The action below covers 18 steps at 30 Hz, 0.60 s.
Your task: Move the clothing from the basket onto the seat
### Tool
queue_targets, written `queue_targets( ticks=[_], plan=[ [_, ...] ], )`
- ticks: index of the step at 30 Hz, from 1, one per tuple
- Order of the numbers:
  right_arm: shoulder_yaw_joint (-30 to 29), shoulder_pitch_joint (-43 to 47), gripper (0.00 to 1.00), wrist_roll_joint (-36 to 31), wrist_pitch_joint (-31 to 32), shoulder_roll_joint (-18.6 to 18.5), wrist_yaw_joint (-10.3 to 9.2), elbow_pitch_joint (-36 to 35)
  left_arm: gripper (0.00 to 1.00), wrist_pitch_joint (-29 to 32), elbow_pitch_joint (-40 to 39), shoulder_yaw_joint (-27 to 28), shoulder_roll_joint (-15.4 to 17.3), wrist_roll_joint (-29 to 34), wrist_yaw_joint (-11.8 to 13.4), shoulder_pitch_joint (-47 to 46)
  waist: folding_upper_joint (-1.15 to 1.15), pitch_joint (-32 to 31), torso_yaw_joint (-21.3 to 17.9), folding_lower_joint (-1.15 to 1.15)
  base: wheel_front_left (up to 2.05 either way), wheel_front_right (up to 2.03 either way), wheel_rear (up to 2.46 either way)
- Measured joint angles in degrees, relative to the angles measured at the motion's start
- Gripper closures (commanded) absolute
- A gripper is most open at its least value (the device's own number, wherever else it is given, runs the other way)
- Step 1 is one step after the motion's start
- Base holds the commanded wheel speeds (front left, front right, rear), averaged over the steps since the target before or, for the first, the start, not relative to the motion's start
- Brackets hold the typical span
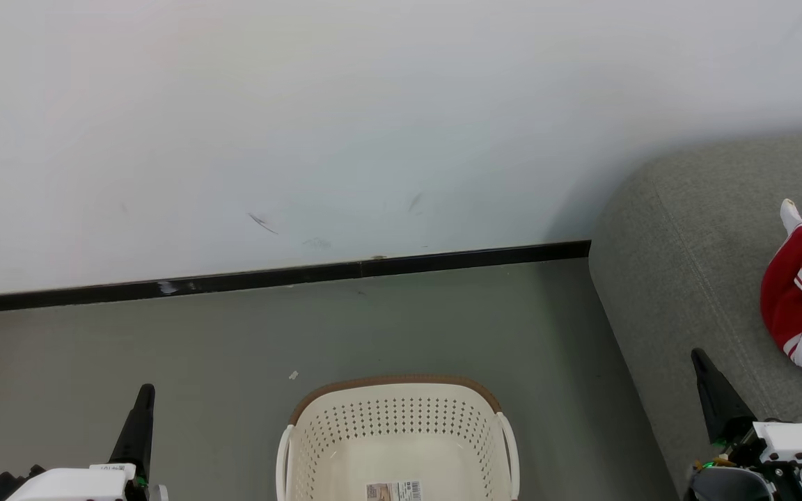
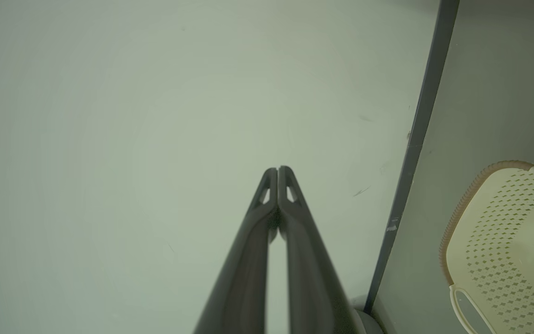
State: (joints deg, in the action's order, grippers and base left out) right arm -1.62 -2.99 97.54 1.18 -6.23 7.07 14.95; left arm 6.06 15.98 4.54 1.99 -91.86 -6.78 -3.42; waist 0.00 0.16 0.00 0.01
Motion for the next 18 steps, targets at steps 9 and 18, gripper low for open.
queue_targets(
  ticks=[9,18],
  plan=[
    [-0.2,0.0,1.0,0.0,0.1,0.1,0.0,0.0,1.0,0.0,0.0,0.0,0.0,0.0,0.0,0.0,0.0,0.0,0.0,0.0,0.0,0.0,0.0],
    [-0.4,0.0,1.0,-0.3,0.1,0.2,0.0,0.0,1.0,0.0,-0.1,0.0,0.0,0.0,0.0,0.0,0.0,0.0,0.0,0.0,0.0,0.0,0.0]
  ],
)
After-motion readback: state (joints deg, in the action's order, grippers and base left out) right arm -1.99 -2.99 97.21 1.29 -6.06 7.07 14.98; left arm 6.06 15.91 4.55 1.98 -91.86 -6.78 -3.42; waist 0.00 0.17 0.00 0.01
